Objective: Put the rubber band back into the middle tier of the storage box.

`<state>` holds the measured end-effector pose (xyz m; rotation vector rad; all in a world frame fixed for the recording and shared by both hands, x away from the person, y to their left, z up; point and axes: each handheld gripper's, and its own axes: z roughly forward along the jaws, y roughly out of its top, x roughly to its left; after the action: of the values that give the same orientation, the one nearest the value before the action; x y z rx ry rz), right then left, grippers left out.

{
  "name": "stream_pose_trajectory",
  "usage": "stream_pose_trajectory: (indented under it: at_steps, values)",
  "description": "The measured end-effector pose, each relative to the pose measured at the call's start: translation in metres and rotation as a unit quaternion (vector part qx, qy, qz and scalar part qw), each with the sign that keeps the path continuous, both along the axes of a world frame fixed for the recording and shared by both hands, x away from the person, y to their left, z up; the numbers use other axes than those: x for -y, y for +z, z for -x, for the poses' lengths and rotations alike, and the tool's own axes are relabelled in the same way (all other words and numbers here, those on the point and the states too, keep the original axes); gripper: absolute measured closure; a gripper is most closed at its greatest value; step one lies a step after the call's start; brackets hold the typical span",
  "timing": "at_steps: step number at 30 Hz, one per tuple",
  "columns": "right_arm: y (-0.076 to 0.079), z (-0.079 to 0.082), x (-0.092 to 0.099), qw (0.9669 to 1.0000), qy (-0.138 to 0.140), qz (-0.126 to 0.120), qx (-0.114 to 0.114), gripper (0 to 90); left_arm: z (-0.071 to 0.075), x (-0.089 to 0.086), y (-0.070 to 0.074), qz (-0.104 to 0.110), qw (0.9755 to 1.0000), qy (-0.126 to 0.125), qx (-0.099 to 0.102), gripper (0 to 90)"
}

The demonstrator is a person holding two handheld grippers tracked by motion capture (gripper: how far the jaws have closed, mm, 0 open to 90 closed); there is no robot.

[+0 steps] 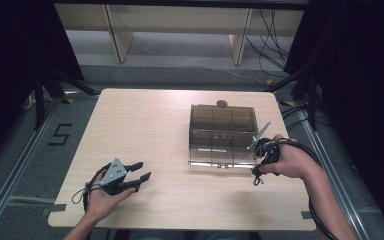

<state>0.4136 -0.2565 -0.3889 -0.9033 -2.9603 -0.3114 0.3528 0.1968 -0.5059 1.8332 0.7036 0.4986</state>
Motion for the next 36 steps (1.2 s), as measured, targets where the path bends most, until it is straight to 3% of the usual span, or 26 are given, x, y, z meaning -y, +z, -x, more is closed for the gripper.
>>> stream_pose_trajectory:
  at_steps: [2,6,7,13,15,17,20,21,23,26,29,30,32,36]
  values:
    - [0.001,-0.003,0.000,1.0000,0.008,-0.003,0.000,86.8,0.000,0.000,0.000,0.001,1.0000,0.001,-0.001,50.5]
    - [0.003,-0.007,-0.001,1.0000,-0.004,0.000,-0.001,86.8,0.000,0.000,0.000,0.000,1.0000,0.000,-0.001,50.5]
    - [0.002,-0.009,-0.001,1.0000,0.009,-0.004,-0.002,86.9,0.000,0.000,0.000,0.000,1.0000,0.000,0.000,50.5]
    - [0.003,-0.014,-0.001,1.0000,-0.004,-0.001,-0.003,86.9,0.000,0.000,0.000,0.001,1.0000,0.001,-0.001,50.4]
    - [0.002,-0.017,0.000,1.0000,0.004,-0.003,0.000,86.8,0.000,0.000,0.000,0.002,1.0000,0.001,-0.001,50.3]
    - [0.004,-0.017,0.000,1.0000,-0.007,0.005,0.003,86.8,0.000,0.000,0.000,0.002,1.0000,0.001,-0.001,50.2]
    - [0.004,-0.020,0.000,1.0000,0.002,-0.004,0.002,86.8,0.000,0.000,0.000,0.002,1.0000,0.000,-0.002,50.1]
    - [0.004,-0.019,-0.001,0.9999,-0.013,-0.002,-0.003,86.8,0.000,0.000,0.000,0.003,1.0000,0.000,-0.003,50.1]
    - [0.004,-0.022,0.000,1.0000,0.002,-0.002,0.000,86.8,0.000,0.000,0.000,0.004,1.0000,0.001,-0.005,50.0]
    - [0.004,-0.022,-0.001,0.9999,-0.012,0.010,0.003,86.8,0.000,0.000,0.001,-0.001,1.0000,0.002,-0.004,50.0]
    - [0.004,-0.024,-0.001,0.9999,-0.013,0.000,-0.002,86.8,0.000,0.000,0.001,-0.001,1.0000,0.003,-0.005,50.0]
    - [0.003,-0.026,0.000,1.0000,-0.001,-0.003,0.003,86.8,0.000,0.000,0.000,0.002,1.0000,-0.001,-0.007,49.9]
    - [0.006,-0.026,-0.001,0.9998,-0.019,0.001,-0.001,86.8,-0.001,0.000,0.000,0.004,1.0000,-0.001,-0.007,49.9]
    - [0.007,-0.030,-0.001,1.0000,-0.006,-0.004,0.005,86.8,-0.001,0.000,0.000,0.005,1.0000,-0.002,-0.007,49.8]
